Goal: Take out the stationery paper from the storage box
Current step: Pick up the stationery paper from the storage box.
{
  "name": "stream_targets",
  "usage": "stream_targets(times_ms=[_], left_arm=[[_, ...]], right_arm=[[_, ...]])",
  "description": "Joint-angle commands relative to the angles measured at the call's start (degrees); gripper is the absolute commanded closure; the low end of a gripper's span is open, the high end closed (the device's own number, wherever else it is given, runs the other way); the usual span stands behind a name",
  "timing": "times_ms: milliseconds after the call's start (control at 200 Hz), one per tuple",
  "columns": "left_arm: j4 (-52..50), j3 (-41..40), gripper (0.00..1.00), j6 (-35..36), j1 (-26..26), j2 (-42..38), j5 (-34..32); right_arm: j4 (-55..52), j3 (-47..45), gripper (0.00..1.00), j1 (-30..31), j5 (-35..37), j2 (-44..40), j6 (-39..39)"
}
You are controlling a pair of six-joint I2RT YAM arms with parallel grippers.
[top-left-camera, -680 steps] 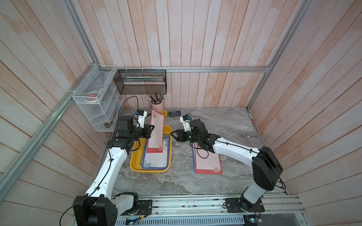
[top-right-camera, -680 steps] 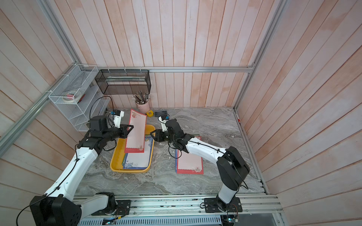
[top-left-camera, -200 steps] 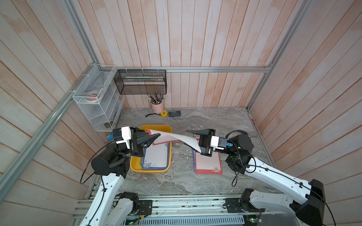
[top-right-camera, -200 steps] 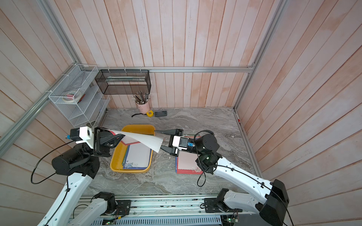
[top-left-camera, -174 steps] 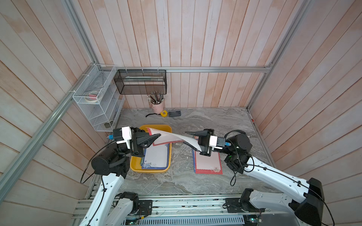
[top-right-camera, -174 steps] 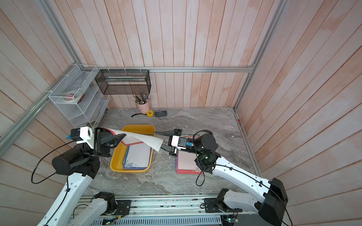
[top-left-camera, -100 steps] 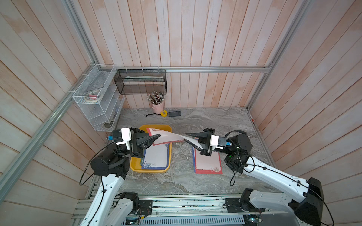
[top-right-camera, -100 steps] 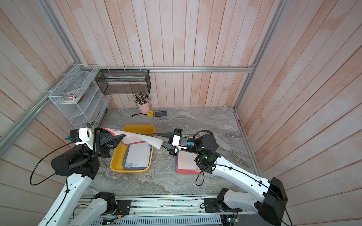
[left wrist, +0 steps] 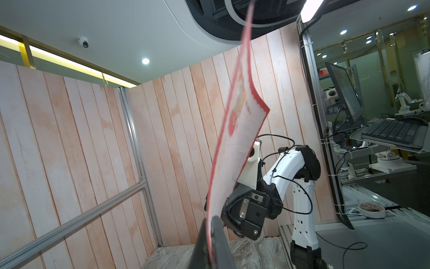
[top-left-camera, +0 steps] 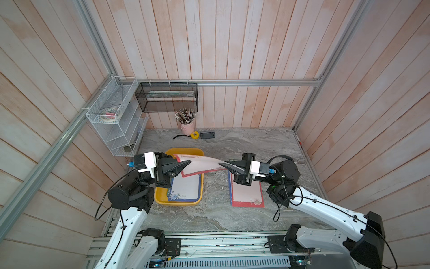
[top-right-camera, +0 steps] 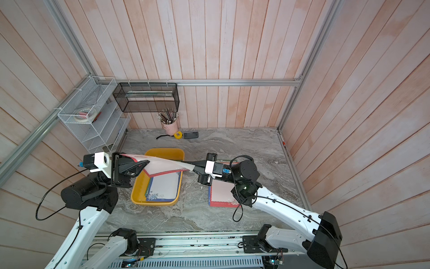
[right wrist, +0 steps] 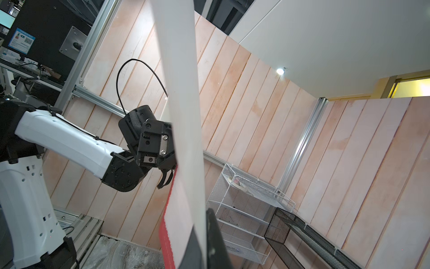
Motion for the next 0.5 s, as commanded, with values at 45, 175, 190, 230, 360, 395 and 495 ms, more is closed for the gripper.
stream_targets(times_ms=[45,175,190,230,360,395,495], left_arm=[[0.7,0.8,1.0,0.6,-0.2,-0.6,0.7],[1.0,0.6,1.0,0.8,-0.2,-1.0,0.7],[1.0,0.6,1.0,0.8,-0.2,-1.1,0.7],[1.0,0.5,1.0,1.1,-0.2,-1.2,0.6],[1.0,0.4,1.0,1.4,-0.2,-1.0,0.5],[1.0,0.3,1.0,1.5,-0.2,-1.0,0.4],[0.8,0.2,1.0,1.9,-0.2,-1.1,0.4]], right_arm=[[0.8,-0.9,1.0,0.2,1.5,-1.4,0.5],[0.4,-1.0,1.0,0.1,2.2,-1.9,-0.1],[0.3,-1.0,1.0,0.2,2.3,-2.1,-0.2],[0.1,-1.1,1.0,0.2,2.6,-2.3,-0.5],[-0.1,-1.4,1.0,0.2,3.4,-3.1,-0.8],[-0.1,-1.5,1.0,0.2,3.8,-3.1,-0.7],[-0.5,-1.5,1.0,0.1,4.5,-3.3,-0.8]])
